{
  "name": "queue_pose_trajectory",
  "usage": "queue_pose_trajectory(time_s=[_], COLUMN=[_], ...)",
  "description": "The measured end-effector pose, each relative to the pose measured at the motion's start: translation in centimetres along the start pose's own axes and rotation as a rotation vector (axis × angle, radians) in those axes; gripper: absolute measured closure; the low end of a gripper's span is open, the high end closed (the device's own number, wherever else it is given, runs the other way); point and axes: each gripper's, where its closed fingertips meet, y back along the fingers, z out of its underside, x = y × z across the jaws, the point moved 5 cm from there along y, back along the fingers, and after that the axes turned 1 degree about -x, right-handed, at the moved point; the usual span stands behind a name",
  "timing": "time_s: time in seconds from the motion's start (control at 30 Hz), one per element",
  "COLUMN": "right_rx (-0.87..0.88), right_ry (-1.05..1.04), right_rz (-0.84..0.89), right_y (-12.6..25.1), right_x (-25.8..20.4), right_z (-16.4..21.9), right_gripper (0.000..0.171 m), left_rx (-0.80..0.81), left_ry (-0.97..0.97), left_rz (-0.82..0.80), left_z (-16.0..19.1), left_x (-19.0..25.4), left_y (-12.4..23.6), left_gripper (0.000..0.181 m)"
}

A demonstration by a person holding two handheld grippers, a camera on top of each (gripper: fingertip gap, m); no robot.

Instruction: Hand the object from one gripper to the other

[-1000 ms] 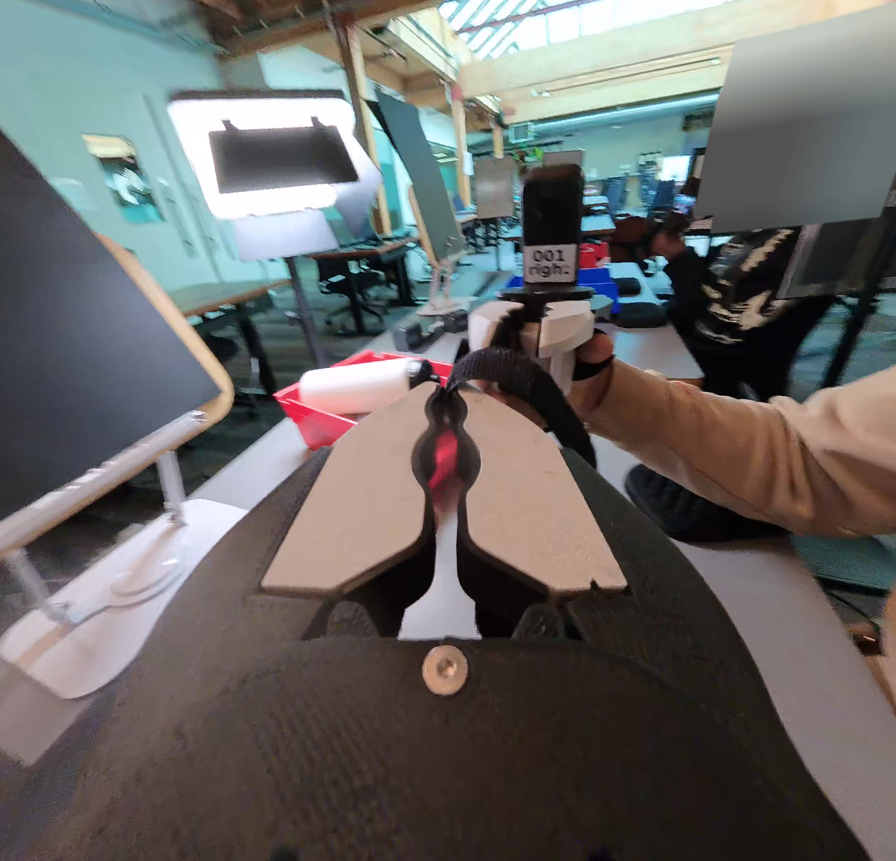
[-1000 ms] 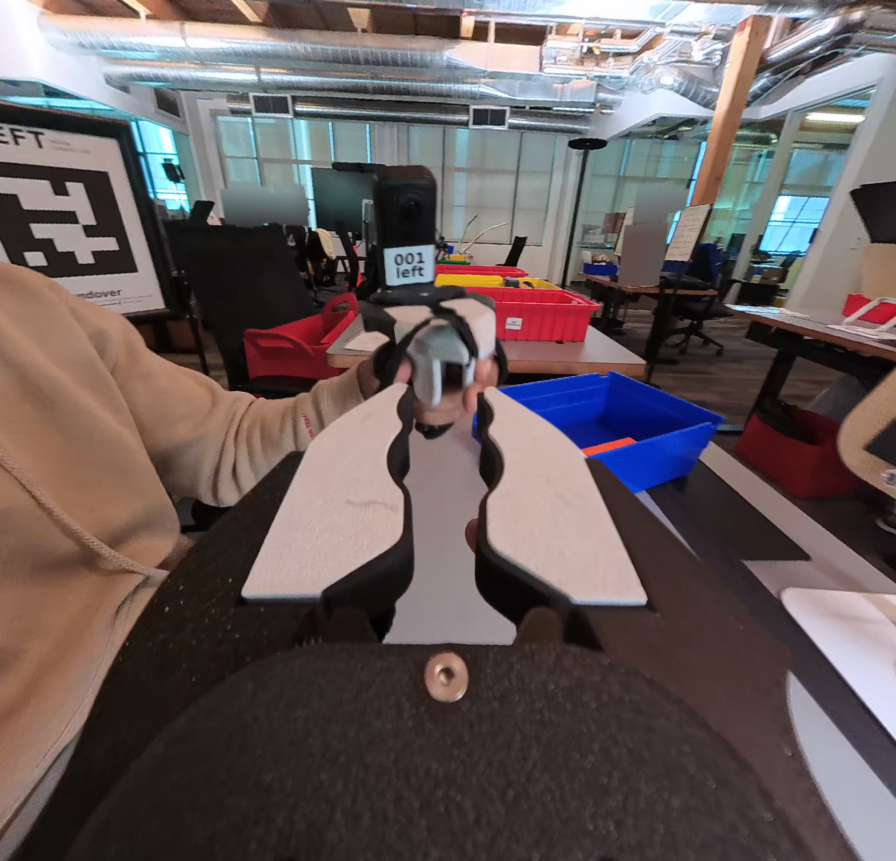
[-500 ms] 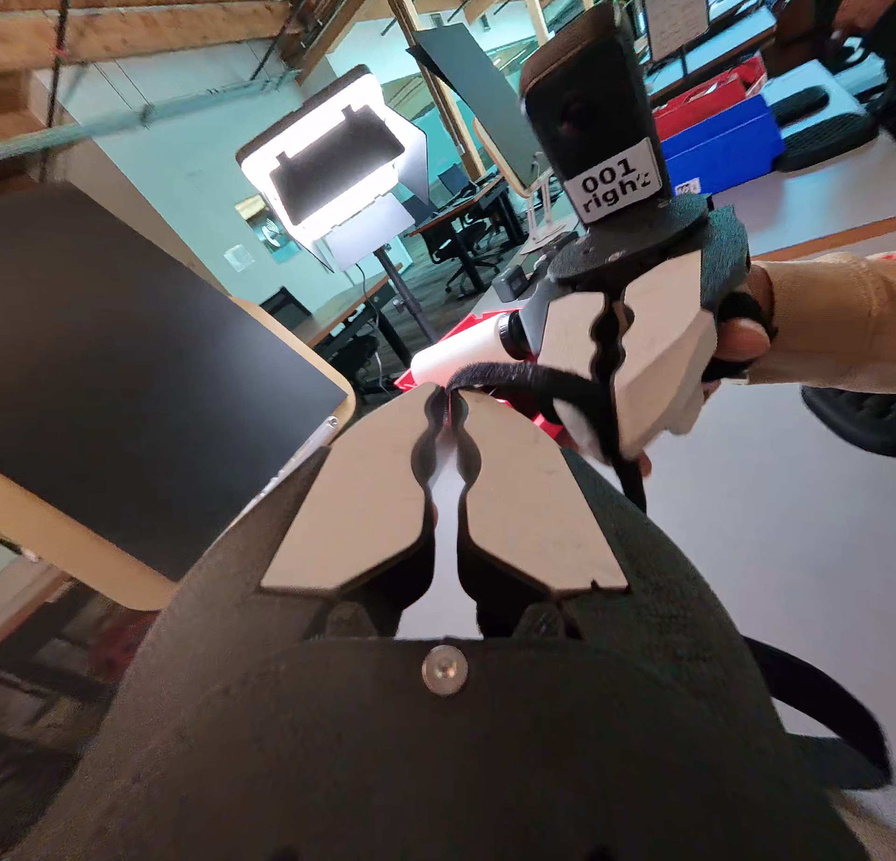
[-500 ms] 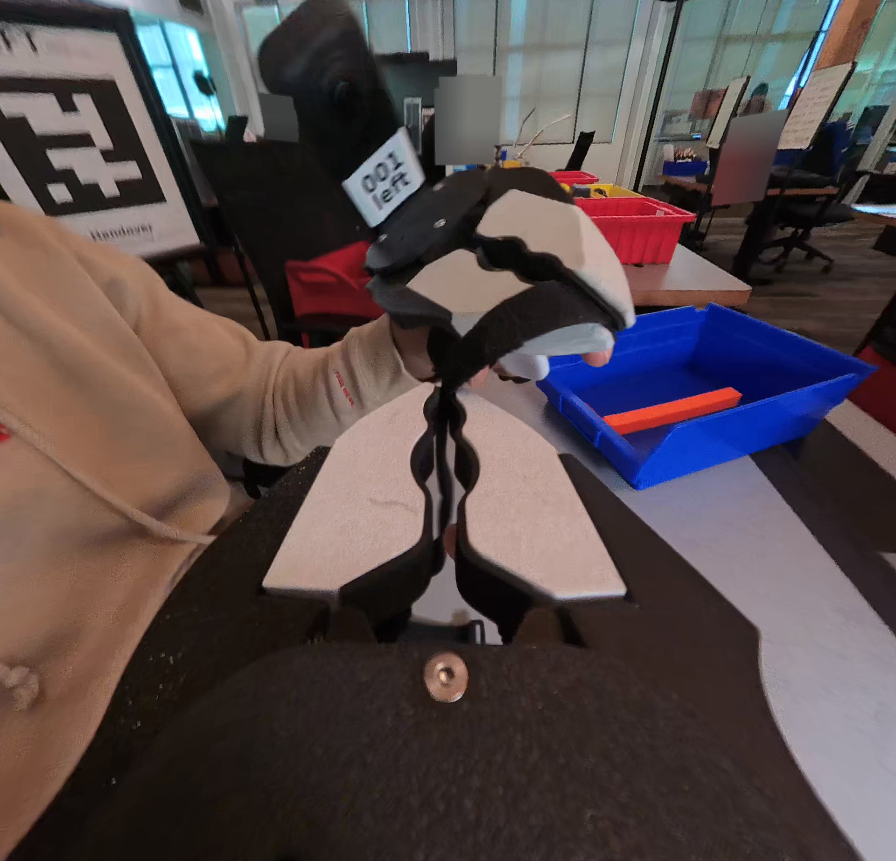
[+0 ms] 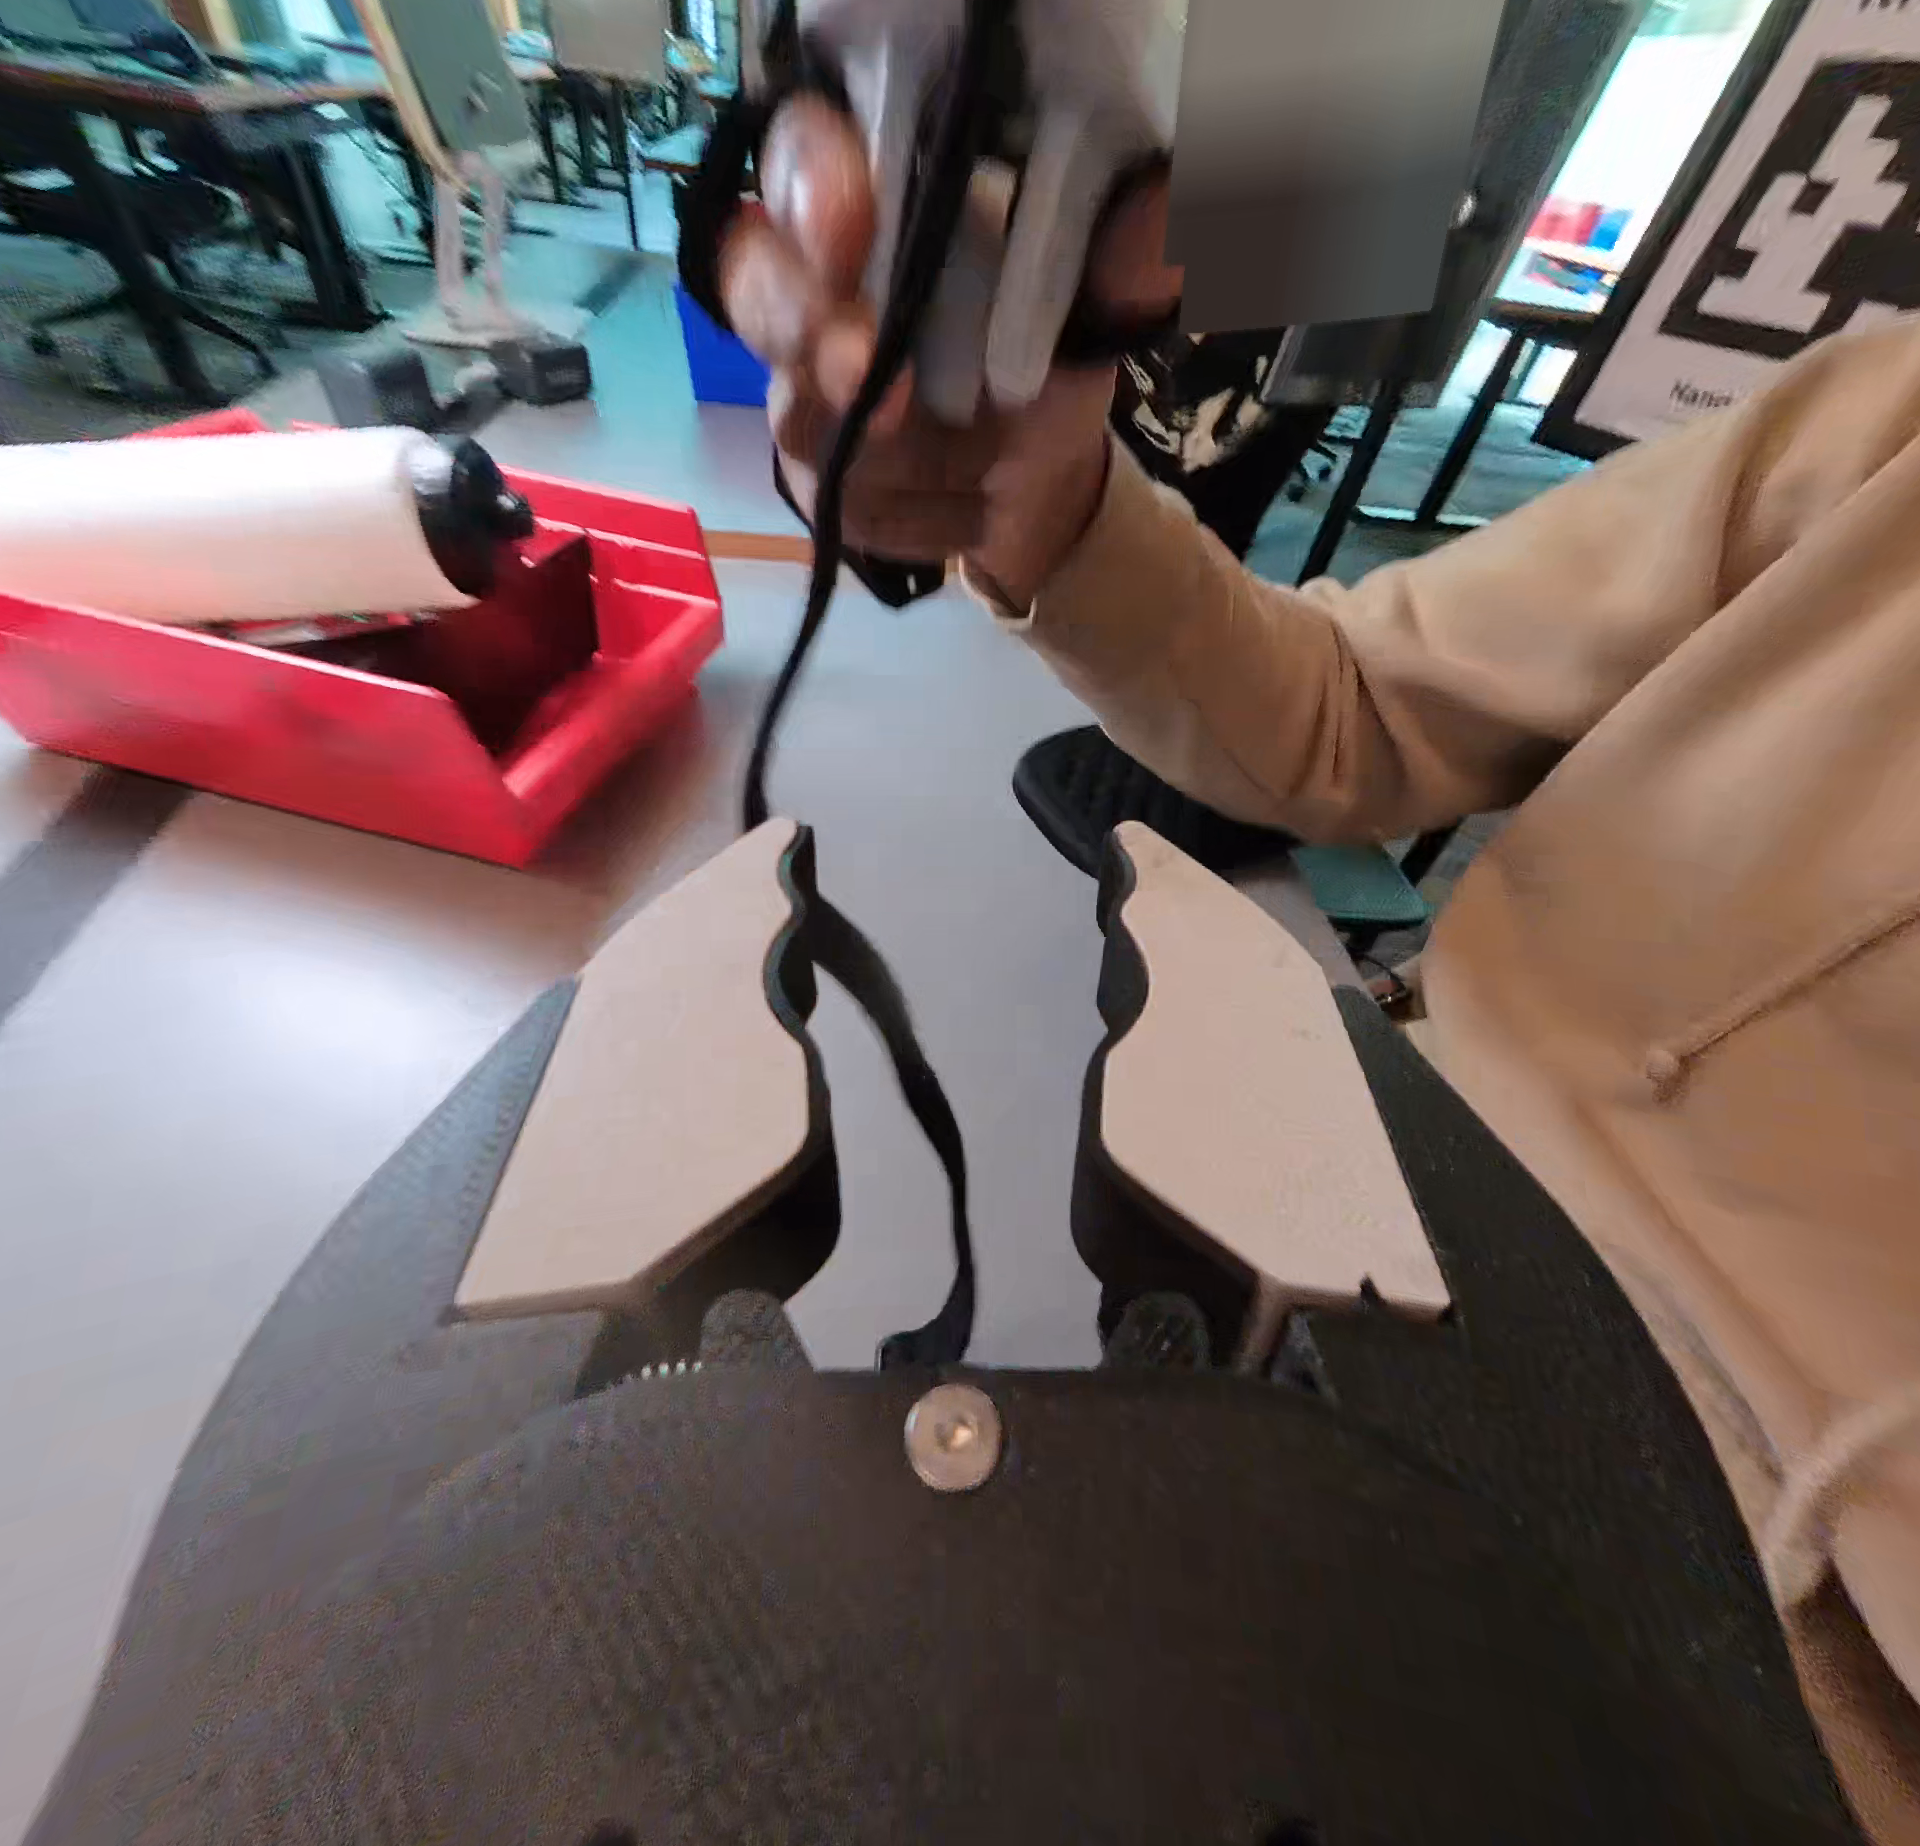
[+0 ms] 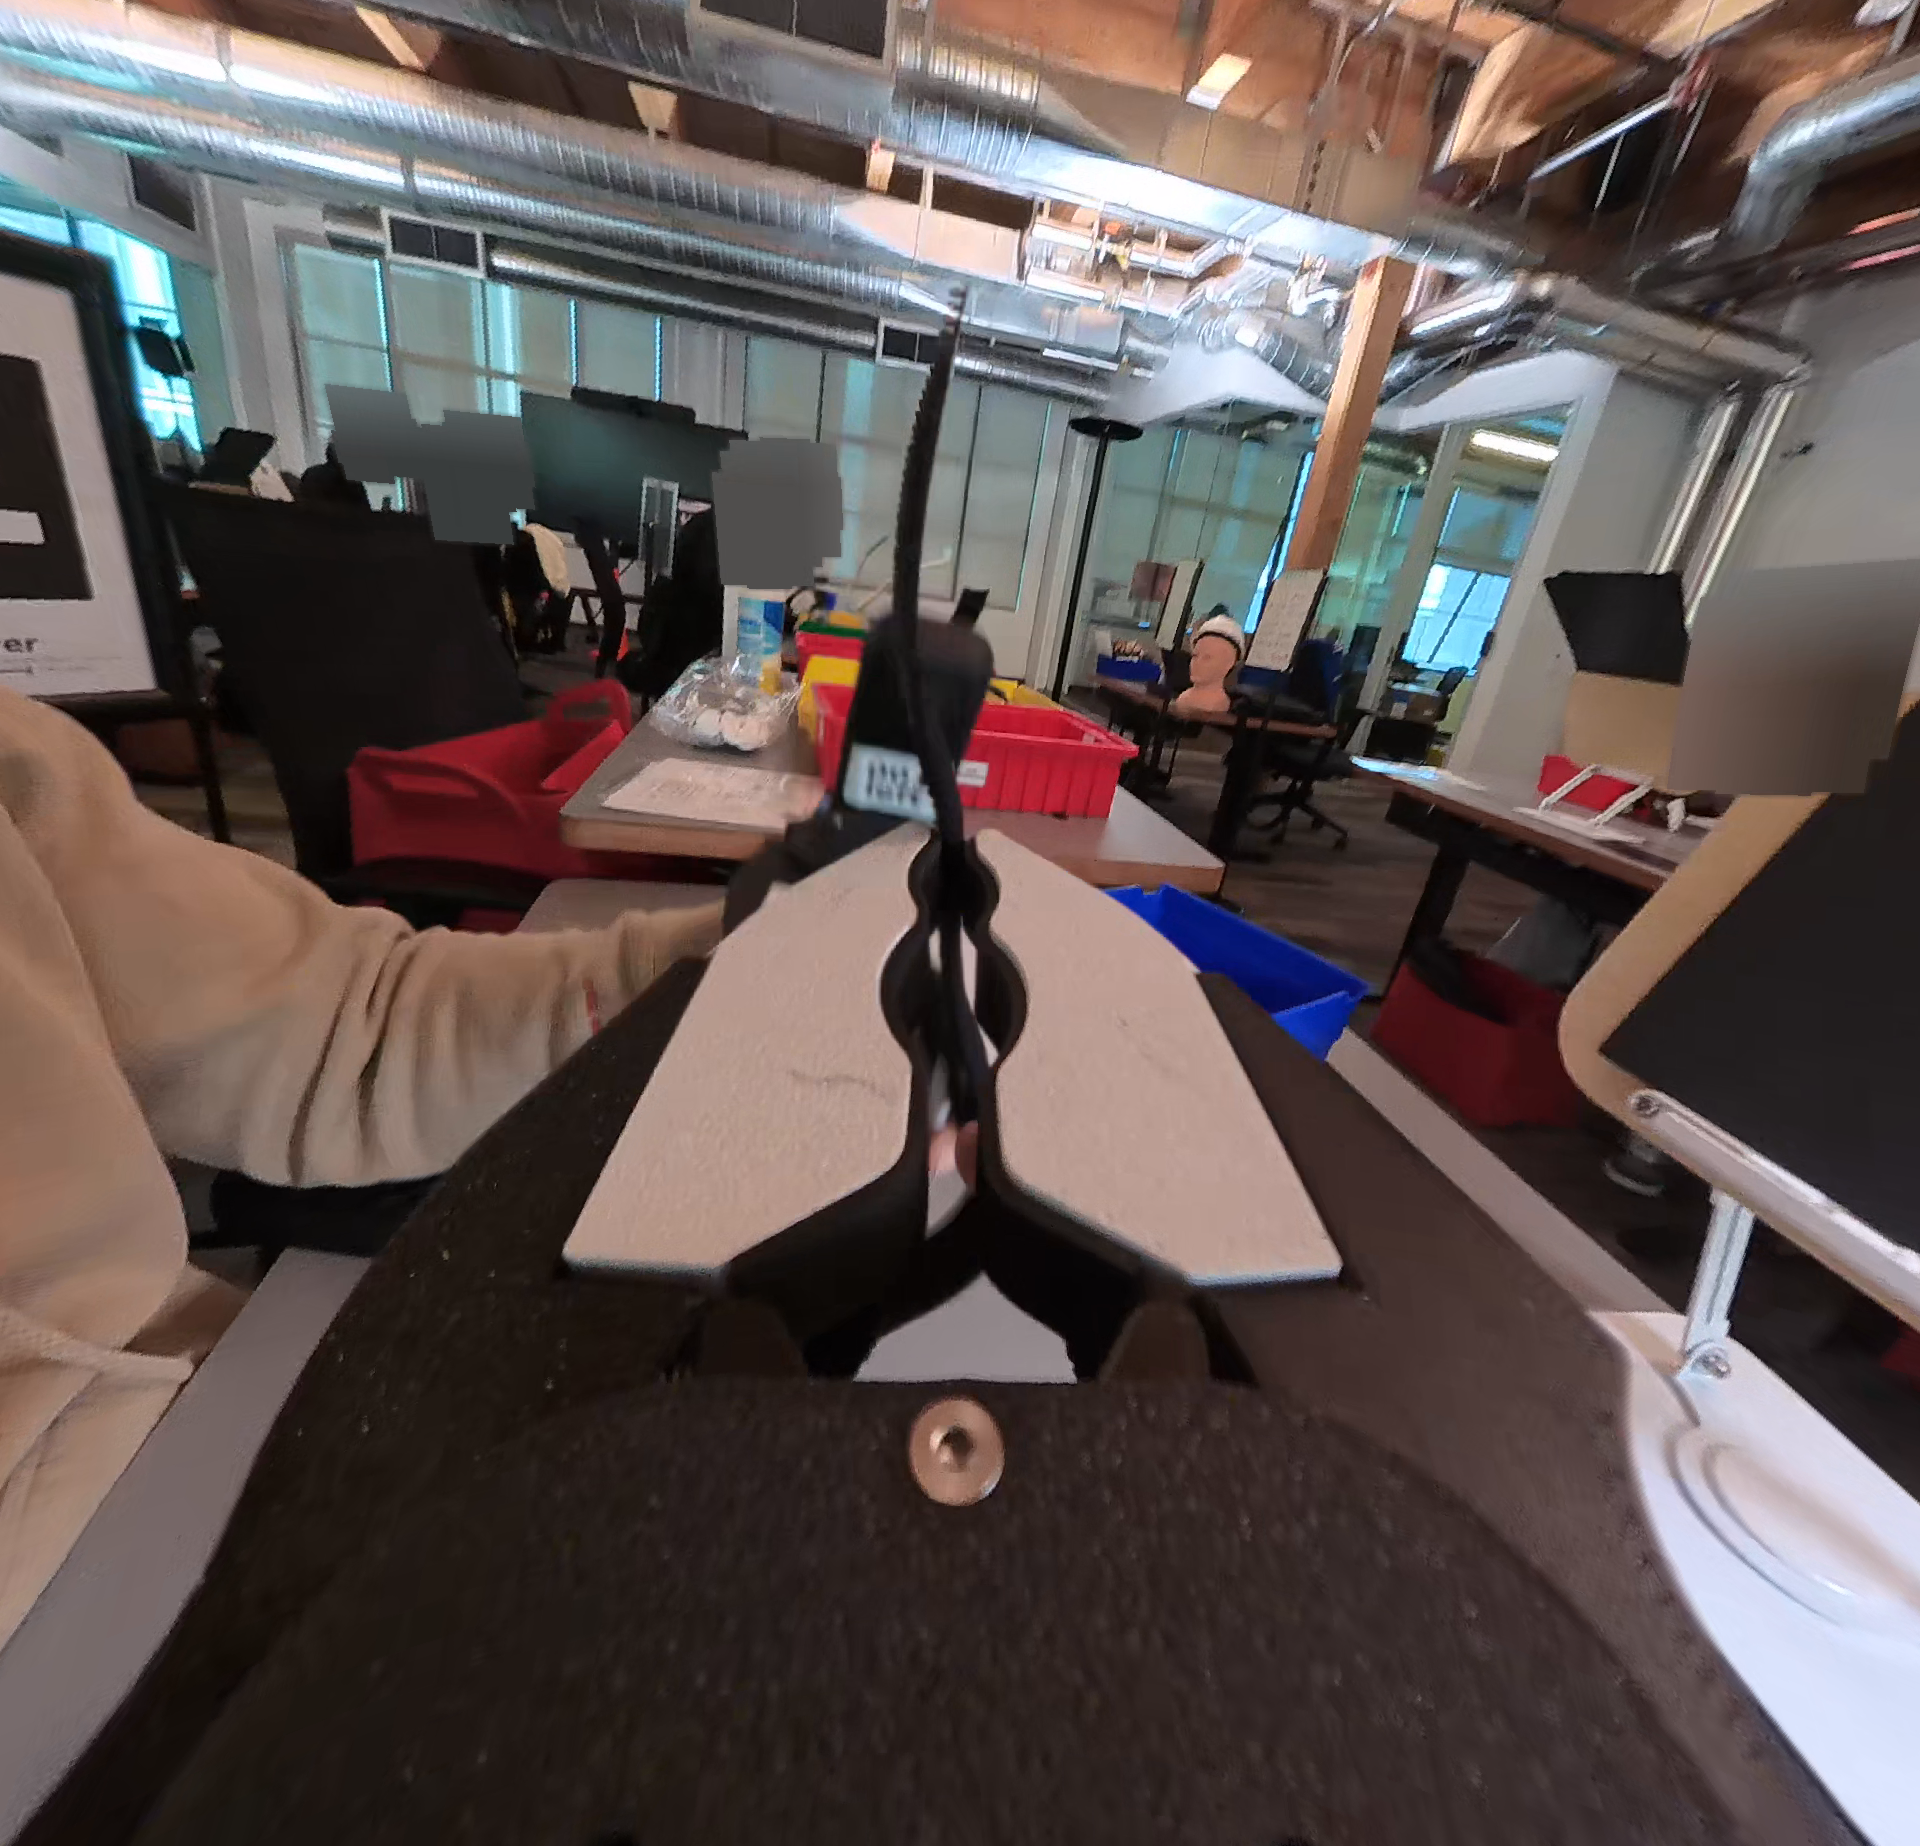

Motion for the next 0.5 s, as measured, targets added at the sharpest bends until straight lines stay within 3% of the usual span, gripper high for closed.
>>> queue_pose_trajectory(time_s=[0.1, 0.17, 0.3, 0.5], right_rx=[0.012, 0.034, 0.071, 0.041], right_ry=[0.028, 0.047, 0.089, 0.094], right_rz=[0.027, 0.060, 0.103, 0.080], right_y=[0.6, 1.4, 2.6, 2.9], right_x=[0.1, 0.6, 1.0, 0.3], right_z=[-0.5, -1.1, -1.9, -2.6], right_gripper=[0.169, 0.169, 0.169, 0.169], left_rx=[-0.061, -0.120, -0.050, -0.027], left_ry=[0.034, 0.069, 0.220, 0.009], left_rz=[0.049, -0.024, -0.108, -0.225], left_z=[2.8, 4.3, 4.5, 2.8], left_x=[-0.8, -2.1, -4.5, -4.5], left_y=[-3.0, -4.3, -3.8, -0.3], left_gripper=[0.156, 0.181, 0.181, 0.133])
